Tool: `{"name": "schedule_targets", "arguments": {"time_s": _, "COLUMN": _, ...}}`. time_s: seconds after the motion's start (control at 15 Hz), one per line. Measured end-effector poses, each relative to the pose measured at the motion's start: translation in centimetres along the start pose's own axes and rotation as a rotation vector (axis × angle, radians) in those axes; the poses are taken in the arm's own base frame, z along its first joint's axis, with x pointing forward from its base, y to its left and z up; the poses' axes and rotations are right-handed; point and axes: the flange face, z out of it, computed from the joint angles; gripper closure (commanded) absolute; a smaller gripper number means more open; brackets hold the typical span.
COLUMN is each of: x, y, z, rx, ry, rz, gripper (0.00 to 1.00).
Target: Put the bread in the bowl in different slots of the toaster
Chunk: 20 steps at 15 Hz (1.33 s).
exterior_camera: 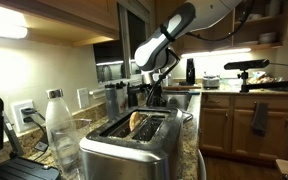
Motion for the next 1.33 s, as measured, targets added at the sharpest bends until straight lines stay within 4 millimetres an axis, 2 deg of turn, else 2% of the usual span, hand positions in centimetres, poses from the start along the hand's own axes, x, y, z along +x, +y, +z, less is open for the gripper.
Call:
{"name": "schedule_targets", "arguments": {"time_s": 0.6, "x": -1.5, "y": 4.1, "z": -2.3, "rx": 0.007, "ry": -0.019, "rz": 0.027, "gripper": 0.90}}
{"name": "schedule_targets", "arguments": {"time_s": 1.0, "x": -0.4, "y": 6.0, "z": -3.9, "rx": 0.024, "ry": -0.019, "rz": 0.069, "gripper": 0.90}}
{"name": "schedule_targets", "arguments": {"time_s": 1.33, "x": 0.7, "y": 6.6, "z": -4.6, "rx": 0.043, "ry": -0.006, "rz": 0.079, "gripper": 0.90}}
